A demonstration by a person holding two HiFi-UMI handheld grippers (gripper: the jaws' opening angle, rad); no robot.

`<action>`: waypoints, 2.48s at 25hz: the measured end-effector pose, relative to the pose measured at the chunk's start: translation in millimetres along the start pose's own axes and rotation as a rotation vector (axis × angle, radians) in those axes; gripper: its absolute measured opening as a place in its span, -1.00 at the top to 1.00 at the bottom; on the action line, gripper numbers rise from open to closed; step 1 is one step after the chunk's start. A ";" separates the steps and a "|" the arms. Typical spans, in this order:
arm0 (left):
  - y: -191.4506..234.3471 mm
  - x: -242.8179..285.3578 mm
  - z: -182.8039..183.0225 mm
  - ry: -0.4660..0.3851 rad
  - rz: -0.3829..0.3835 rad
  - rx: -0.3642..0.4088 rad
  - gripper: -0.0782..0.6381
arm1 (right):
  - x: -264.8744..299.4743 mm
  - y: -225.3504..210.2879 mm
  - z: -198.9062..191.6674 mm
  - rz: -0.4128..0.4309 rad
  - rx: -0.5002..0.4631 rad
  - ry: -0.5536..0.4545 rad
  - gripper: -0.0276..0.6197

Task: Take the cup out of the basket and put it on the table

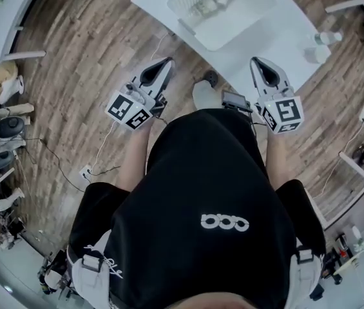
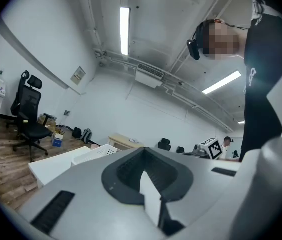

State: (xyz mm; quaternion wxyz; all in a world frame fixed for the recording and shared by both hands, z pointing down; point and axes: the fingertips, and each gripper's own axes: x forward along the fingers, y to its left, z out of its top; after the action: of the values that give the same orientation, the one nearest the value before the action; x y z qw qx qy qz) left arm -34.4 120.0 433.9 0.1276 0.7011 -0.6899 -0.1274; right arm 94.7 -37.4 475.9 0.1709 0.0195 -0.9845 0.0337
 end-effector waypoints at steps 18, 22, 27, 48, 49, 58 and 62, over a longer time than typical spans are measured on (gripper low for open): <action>62.1 114.5 12.2 0.104 -0.189 -0.030 0.76 | 81.3 -38.4 4.2 -0.042 0.084 0.051 0.83; 75.4 126.9 15.4 0.126 -0.243 -0.050 0.76 | 99.6 -41.3 10.3 -0.069 0.091 0.064 0.83; 96.9 136.4 23.4 0.171 -0.319 -0.058 0.76 | 132.7 -50.6 27.4 -0.105 0.098 0.069 0.83; 157.3 159.7 33.8 0.204 -0.325 -0.046 0.76 | 204.1 -79.1 21.1 -0.133 0.113 0.136 0.83; 157.5 160.4 33.5 0.204 -0.323 -0.045 0.76 | 206.0 -81.2 19.2 -0.132 0.111 0.138 0.83; 162.8 161.0 30.6 0.201 -0.304 -0.032 0.76 | 240.1 -96.1 -0.5 -0.070 0.055 0.234 0.83; 162.0 161.9 27.6 0.201 -0.295 -0.023 0.76 | 260.1 -106.6 -12.4 -0.027 0.037 0.292 0.83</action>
State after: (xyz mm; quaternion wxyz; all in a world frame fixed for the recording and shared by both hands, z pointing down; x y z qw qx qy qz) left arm -193.1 -44.5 465.1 0.1839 0.8023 -0.5620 -0.0816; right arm -140.6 -149.7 581.8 0.3124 0.0309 -0.9480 0.0521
